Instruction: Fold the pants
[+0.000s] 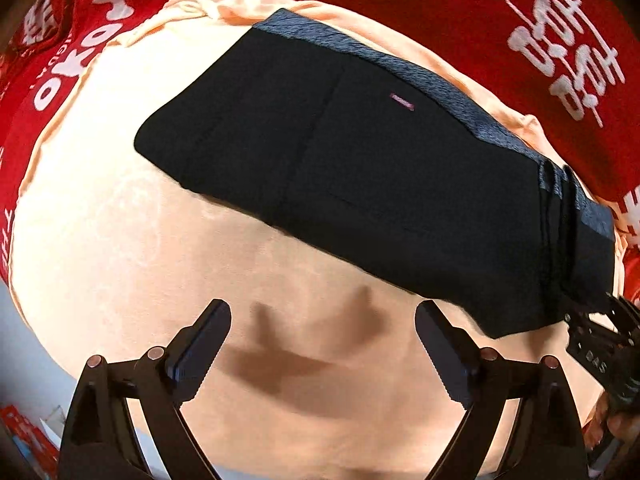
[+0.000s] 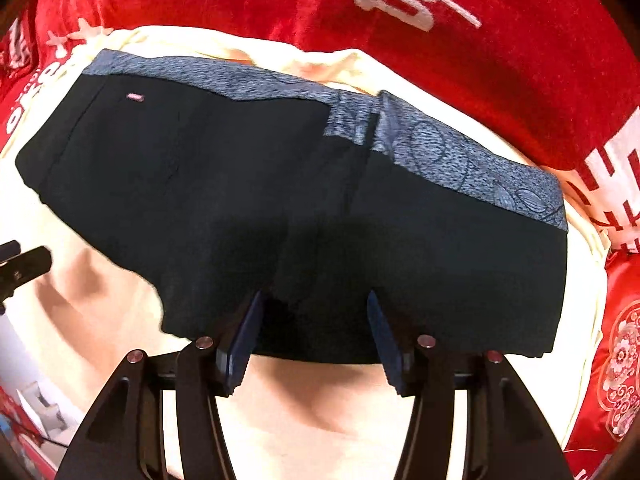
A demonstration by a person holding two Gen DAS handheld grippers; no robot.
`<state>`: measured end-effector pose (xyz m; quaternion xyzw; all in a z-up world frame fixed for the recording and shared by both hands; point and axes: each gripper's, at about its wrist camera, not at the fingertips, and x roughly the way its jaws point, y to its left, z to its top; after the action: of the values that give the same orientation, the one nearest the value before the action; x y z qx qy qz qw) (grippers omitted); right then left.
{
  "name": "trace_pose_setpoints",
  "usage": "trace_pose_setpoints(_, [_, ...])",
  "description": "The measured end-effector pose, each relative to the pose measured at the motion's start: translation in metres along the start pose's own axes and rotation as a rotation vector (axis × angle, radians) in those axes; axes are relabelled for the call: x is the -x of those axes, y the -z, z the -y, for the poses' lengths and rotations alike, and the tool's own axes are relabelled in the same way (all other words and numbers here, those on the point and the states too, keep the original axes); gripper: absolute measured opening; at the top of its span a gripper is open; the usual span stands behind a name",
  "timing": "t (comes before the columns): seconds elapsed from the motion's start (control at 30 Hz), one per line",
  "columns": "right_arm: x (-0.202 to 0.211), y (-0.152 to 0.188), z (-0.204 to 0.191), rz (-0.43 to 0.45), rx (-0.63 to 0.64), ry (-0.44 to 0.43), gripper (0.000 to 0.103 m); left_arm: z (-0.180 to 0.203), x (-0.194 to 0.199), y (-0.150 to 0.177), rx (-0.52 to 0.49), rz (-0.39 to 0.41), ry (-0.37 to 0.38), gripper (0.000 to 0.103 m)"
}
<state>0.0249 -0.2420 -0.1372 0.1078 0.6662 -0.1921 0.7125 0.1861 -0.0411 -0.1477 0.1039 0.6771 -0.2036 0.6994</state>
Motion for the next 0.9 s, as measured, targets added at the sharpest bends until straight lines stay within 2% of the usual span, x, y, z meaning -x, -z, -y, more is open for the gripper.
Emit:
trace_pose_setpoints(0.07, [0.004,-0.001,-0.006,0.001,0.007,-0.011,0.064,-0.003,-0.003,-0.001,0.016,-0.005,0.0,0.094])
trace_pose_setpoints(0.37, [0.016,-0.008,-0.037,0.013,0.073,-0.052,0.064,-0.016,-0.01,-0.007,0.046,-0.005,-0.005,0.094])
trace_pose_setpoints(0.6, [-0.01,-0.012,-0.044,-0.037,0.06,-0.077,0.065,-0.024,-0.015,-0.012,0.07,-0.004,0.009,0.094])
trace_pose_setpoints(0.7, [-0.013,-0.01,-0.05,-0.033,0.086,-0.074,0.071,-0.024,-0.015,-0.016,0.069,-0.012,0.032,0.094])
trace_pose_setpoints(0.83, [-0.014,-0.007,-0.056,-0.031,0.103,-0.062,0.073,-0.02,-0.026,-0.025,0.091,-0.001,0.051,0.094])
trace_pose_setpoints(0.9, [-0.014,-0.006,-0.058,-0.03,0.097,-0.065,0.073,-0.024,-0.027,-0.028,0.091,0.005,0.095,0.094])
